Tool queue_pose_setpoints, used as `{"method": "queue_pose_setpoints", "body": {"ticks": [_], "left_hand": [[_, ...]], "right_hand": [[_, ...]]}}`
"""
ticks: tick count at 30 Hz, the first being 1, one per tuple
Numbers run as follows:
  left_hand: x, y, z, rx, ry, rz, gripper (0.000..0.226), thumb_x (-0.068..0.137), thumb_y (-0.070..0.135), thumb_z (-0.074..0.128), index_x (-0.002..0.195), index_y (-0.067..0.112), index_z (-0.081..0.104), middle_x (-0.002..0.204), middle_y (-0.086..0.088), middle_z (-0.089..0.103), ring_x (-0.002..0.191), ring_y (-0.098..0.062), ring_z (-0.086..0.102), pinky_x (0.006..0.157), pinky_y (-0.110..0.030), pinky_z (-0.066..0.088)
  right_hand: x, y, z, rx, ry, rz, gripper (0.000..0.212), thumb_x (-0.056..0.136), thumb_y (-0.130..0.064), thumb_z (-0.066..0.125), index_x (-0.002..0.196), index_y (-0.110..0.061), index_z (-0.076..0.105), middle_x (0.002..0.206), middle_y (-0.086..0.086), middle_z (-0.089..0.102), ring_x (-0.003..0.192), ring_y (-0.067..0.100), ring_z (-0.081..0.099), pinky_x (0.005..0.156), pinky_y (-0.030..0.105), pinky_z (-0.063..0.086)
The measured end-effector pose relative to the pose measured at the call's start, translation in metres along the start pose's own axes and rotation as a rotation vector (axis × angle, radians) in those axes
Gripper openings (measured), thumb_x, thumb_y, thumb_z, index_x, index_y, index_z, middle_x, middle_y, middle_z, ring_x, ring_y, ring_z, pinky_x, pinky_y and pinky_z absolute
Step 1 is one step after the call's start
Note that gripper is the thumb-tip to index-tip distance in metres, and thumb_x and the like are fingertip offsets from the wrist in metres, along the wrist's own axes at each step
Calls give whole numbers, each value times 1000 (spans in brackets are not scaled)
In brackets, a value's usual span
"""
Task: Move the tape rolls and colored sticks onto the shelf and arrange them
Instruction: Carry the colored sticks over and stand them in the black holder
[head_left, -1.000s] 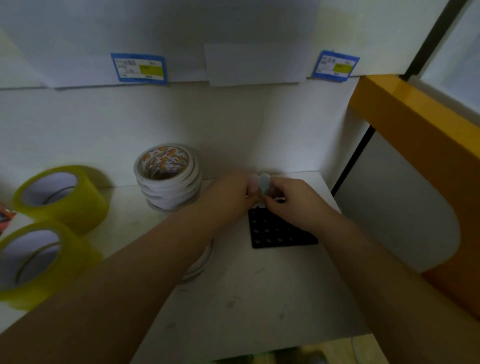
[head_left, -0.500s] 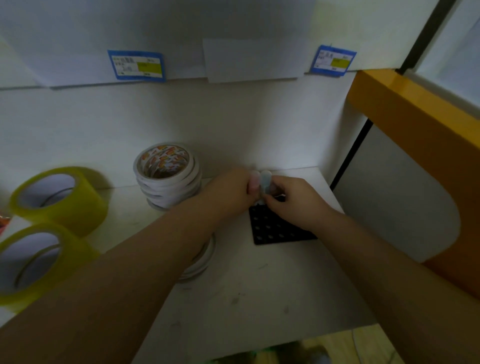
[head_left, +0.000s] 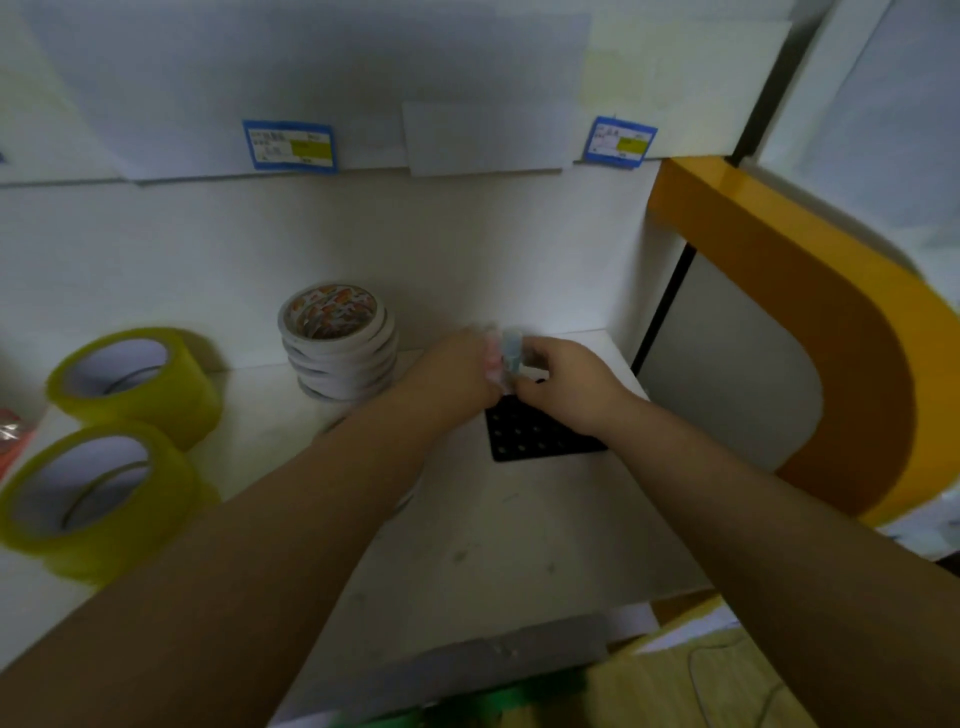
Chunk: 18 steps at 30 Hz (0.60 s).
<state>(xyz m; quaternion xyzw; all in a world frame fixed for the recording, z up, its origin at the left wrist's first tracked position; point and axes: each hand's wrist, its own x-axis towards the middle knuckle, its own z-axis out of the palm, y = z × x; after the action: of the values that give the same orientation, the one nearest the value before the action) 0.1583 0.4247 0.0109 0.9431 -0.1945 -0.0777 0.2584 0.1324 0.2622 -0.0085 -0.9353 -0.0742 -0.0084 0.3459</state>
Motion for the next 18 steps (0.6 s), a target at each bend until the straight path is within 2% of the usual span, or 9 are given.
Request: {"method": "queue_pose_setpoints", "body": {"ticks": [1,2,4,5,6,8,10,13,18], "left_hand": [[-3,1,2,-14,27,-13,6,86,16,64,87,16,58,85,0,60,90,-28,66,72,-33,53],[-10,5,2,-17,69,-42,23,84,17,66,105,10,58,96,-6,61,96,-29,65,78,-36,53],[-32,14,6,19,156,-72,70,84,21,68,143,3,34,123,-15,54,111,-30,58,90,-39,51],[-44,17,9,57,216,-54,82,85,23,68,151,5,23,131,-16,50,115,-30,55,94,-38,48],[-60,22,11,101,273,-11,84,84,25,66,153,8,20,134,-15,49,117,-30,53,94,-36,46],[-86,28,17,138,357,95,78,82,26,65,151,12,30,133,-11,52,118,-27,52,96,-30,40],[-110,36,23,132,385,129,74,82,22,67,148,14,36,135,-6,52,121,-22,48,100,-25,33],[-144,46,36,214,378,131,75,81,25,71,148,14,40,139,-6,51,125,-25,47,106,-32,34],[-192,96,59,321,330,91,72,83,32,72,146,11,44,147,-9,46,134,-30,41,111,-41,34]], "right_hand": [[-7,-3,-3,4,19,10,39,89,-19,68,128,-12,63,127,3,66,118,15,59,100,26,47],[-15,-6,-6,-5,45,15,49,90,-19,68,137,-13,57,136,3,60,126,14,54,104,25,43],[-34,-13,-10,-30,120,22,56,92,-19,66,145,-13,48,144,2,52,130,14,50,103,19,37],[-45,-16,-13,-28,160,22,55,93,-19,65,145,-13,47,143,1,51,127,13,51,99,16,36],[-56,-18,-15,-23,197,18,53,93,-19,64,144,-14,48,140,0,52,122,12,53,96,15,36],[-82,-21,-18,-34,258,-15,45,92,-18,65,136,-14,54,130,1,53,114,12,55,92,18,42],[-114,-21,-21,-79,283,-50,38,90,-20,66,127,-15,58,120,0,53,109,13,54,89,20,44],[-165,-22,-25,-183,277,-87,42,91,-28,66,130,-17,56,122,-1,53,114,13,50,91,16,35],[-259,-6,-54,-291,308,-101,47,85,-27,70,129,-17,56,123,2,55,111,22,54,91,34,51]]}}
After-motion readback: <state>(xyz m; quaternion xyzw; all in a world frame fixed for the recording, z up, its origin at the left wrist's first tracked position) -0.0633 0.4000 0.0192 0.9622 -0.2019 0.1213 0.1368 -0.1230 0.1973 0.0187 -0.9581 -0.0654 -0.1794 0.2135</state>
